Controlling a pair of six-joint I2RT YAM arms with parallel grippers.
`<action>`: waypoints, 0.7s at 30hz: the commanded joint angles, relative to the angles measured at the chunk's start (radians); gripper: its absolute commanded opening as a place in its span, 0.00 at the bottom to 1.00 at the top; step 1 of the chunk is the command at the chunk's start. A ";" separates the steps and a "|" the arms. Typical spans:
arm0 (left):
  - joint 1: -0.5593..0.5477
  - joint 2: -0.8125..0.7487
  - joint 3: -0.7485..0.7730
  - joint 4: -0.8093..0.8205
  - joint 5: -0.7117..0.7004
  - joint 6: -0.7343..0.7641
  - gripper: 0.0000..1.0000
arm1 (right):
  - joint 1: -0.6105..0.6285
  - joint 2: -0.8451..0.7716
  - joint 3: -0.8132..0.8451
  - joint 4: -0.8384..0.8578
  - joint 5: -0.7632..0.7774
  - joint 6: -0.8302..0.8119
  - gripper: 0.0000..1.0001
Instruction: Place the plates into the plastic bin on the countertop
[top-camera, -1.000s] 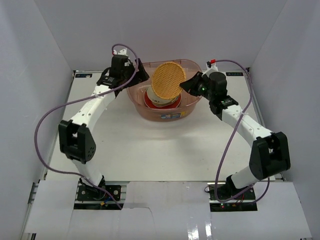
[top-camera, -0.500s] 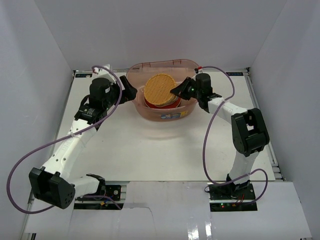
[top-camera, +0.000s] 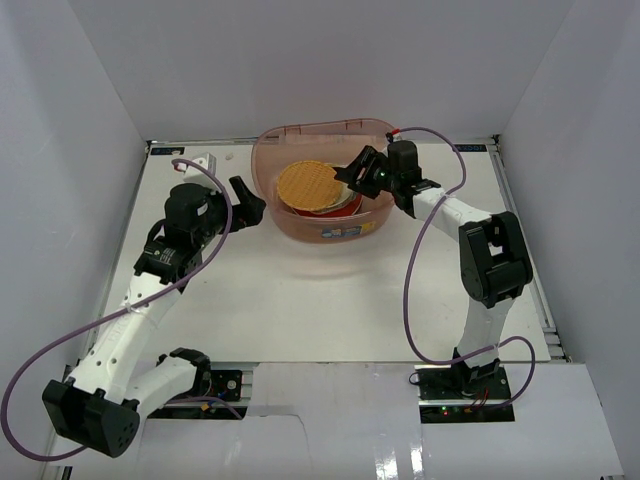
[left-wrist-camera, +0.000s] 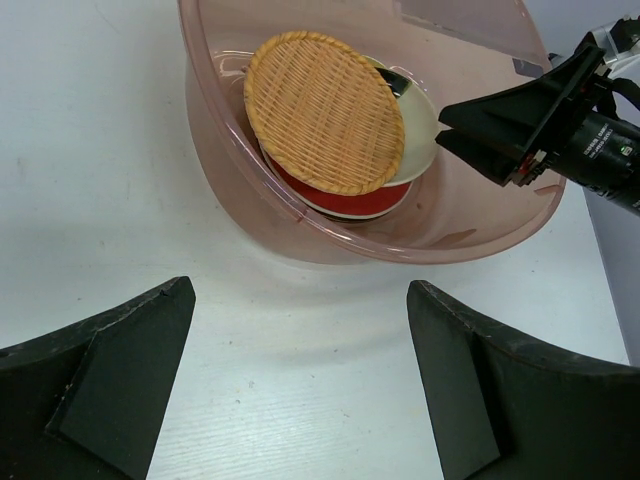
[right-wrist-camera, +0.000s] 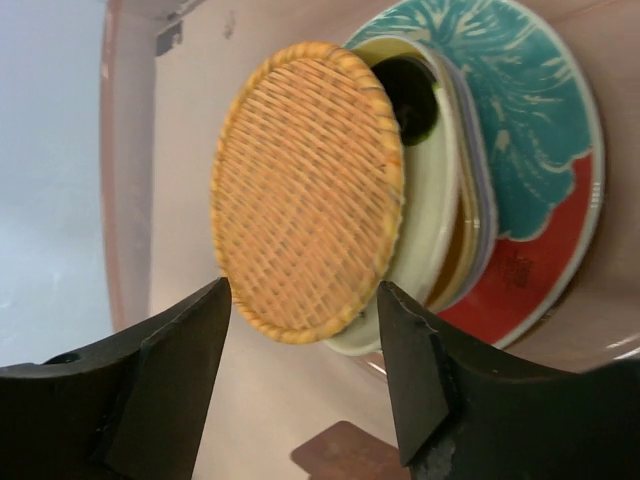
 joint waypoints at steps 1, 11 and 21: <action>-0.004 -0.010 0.036 0.004 0.002 0.019 0.98 | -0.004 -0.052 0.016 -0.058 0.059 -0.075 0.68; -0.004 -0.029 0.114 -0.005 0.057 0.031 0.98 | 0.013 -0.150 0.072 -0.116 0.062 -0.245 0.82; -0.002 -0.151 0.221 -0.017 0.162 0.068 0.98 | 0.022 -0.876 -0.085 -0.360 0.236 -0.606 0.90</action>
